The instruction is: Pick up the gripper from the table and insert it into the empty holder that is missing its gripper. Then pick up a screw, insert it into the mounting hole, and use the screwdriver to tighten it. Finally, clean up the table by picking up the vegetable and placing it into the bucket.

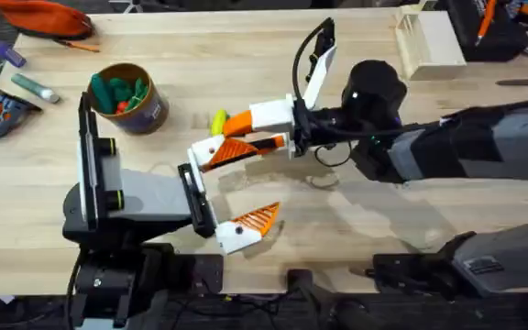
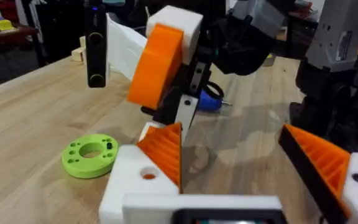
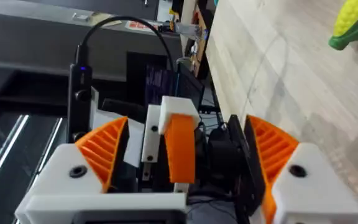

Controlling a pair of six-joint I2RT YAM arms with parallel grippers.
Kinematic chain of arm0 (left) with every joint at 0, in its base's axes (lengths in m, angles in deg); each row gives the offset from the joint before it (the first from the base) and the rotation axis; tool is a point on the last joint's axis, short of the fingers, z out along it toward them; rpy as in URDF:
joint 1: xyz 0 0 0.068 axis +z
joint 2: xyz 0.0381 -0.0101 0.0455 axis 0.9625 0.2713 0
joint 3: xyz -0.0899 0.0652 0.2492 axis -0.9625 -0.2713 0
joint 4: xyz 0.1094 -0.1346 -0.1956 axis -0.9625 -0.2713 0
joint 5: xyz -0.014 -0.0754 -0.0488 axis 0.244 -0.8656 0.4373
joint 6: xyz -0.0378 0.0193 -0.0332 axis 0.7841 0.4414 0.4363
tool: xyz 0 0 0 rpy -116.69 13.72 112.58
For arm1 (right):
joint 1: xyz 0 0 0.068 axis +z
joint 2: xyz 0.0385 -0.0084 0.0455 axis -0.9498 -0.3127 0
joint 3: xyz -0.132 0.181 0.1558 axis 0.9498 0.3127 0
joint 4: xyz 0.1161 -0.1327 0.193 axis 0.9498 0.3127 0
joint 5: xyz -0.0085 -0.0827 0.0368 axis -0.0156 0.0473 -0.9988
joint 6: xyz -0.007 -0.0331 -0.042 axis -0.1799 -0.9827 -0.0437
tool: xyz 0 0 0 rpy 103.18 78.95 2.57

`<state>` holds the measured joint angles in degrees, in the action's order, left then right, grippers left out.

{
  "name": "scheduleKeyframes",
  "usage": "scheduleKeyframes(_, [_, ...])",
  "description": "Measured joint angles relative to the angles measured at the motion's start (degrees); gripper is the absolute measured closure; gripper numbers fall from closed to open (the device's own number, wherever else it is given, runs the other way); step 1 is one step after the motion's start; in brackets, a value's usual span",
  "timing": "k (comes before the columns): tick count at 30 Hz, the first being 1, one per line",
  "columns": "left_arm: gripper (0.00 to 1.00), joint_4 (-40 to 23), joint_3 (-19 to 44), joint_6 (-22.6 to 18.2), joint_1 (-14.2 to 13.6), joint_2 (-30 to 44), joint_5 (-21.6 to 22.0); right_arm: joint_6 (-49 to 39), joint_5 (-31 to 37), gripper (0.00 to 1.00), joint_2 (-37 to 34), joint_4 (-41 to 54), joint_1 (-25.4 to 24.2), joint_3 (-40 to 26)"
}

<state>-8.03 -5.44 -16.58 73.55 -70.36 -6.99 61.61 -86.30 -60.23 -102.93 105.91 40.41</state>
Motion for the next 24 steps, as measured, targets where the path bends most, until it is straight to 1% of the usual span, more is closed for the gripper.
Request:
scheduleKeyframes(9, [0.012, 0.0, -0.02, 0.0, 0.0, 0.0, -0.02, -0.05, 0.92, 0.011, 0.01, 0.05, 0.0, -0.02])
scheduleKeyframes(15, [0.012, 0.0, 0.0, 0.0, 0.0, 0.0, -0.02, -2.22, 0.98, 0.009, 0.42, 1.1, -0.17, -0.02])
scheduleKeyframes(19, [0.012, 0.0, 0.0, 0.0, 0.0, -0.02, -0.02, -5.89, 0.98, 0.009, 3.94, 10.34, -1.85, -0.07])
scheduleKeyframes(24, [0.012, 0.0, 0.0, 0.0, 0.0, 0.0, -0.02, -13.35, 0.97, 0.009, 10.41, 24.92, -7.26, -0.25])
